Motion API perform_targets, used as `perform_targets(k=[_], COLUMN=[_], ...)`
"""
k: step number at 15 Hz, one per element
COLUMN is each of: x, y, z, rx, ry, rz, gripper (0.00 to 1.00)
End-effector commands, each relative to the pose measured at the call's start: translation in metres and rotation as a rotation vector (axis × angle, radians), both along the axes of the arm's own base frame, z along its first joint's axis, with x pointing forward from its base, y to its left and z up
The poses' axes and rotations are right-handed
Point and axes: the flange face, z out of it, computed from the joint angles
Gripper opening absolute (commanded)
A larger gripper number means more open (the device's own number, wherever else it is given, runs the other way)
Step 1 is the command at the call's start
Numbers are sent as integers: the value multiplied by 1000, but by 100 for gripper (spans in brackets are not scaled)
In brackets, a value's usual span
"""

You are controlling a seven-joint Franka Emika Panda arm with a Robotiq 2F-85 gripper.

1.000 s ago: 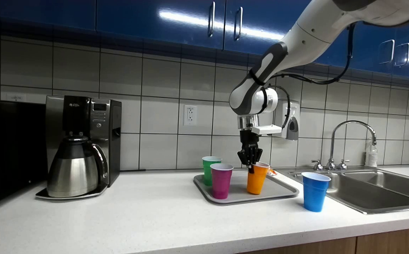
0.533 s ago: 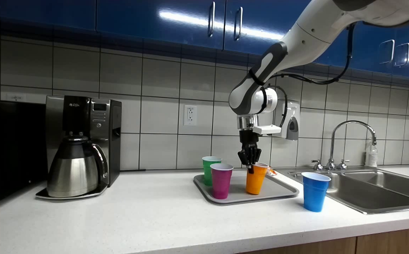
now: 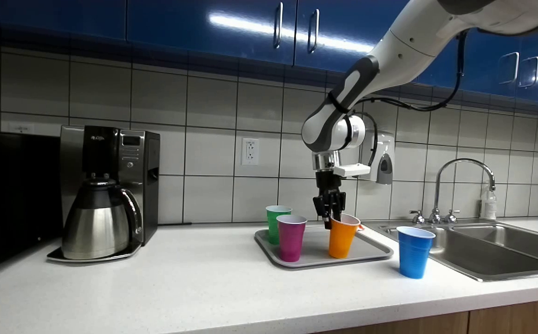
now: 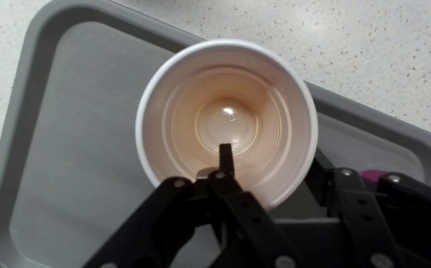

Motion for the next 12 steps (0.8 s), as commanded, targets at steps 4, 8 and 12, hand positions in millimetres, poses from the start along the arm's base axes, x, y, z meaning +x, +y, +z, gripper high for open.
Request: perform_targets(k=[4,8,12], x=[3,2,3], y=[-1,2,-2], z=[13,31,61], rx=[-33,-23,-29], ry=[10,9,-10], rz=[-38,-58,-105], gripper=[100,100,100])
